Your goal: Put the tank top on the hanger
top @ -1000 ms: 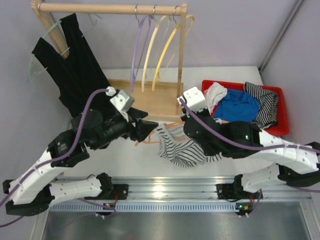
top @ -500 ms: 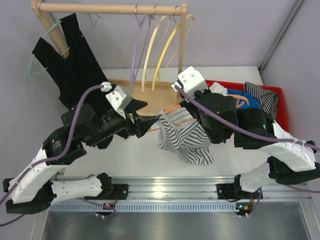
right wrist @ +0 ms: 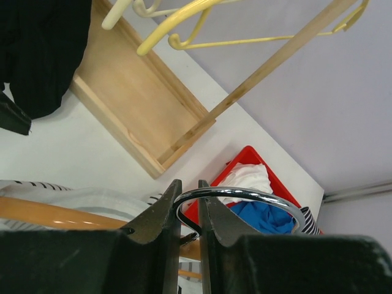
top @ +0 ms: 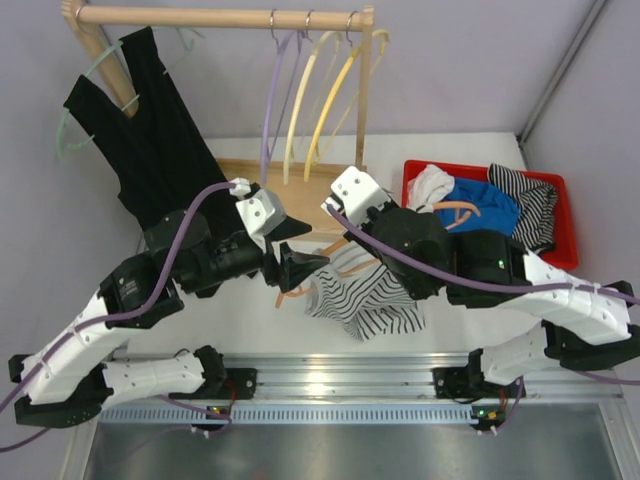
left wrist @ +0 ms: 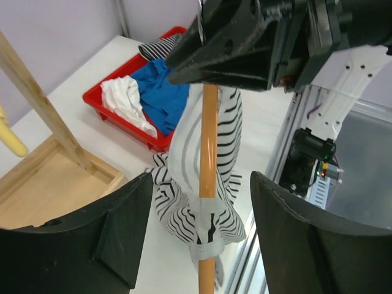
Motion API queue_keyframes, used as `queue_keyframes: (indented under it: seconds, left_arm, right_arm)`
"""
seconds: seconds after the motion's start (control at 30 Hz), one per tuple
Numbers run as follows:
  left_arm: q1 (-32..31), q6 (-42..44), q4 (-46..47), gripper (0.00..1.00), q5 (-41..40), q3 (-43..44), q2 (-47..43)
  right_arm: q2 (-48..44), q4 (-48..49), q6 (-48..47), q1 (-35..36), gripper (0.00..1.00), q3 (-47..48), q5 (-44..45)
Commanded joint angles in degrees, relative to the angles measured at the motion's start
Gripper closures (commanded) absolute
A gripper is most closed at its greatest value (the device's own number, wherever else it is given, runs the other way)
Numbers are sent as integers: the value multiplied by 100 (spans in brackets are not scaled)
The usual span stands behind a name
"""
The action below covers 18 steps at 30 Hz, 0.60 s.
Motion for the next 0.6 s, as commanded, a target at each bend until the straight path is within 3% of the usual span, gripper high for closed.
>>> queue_keyframes:
  seconds: [0.0, 0.57]
  left_arm:
    - [0, 9, 42, 30, 523, -229, -70]
    - [0, -263, 279, 32, 787, -1082, -263]
  right_arm:
    - [-338, 451, 105, 102, 100, 9, -39]
    - [-408, 433, 325, 110, 100, -237, -249]
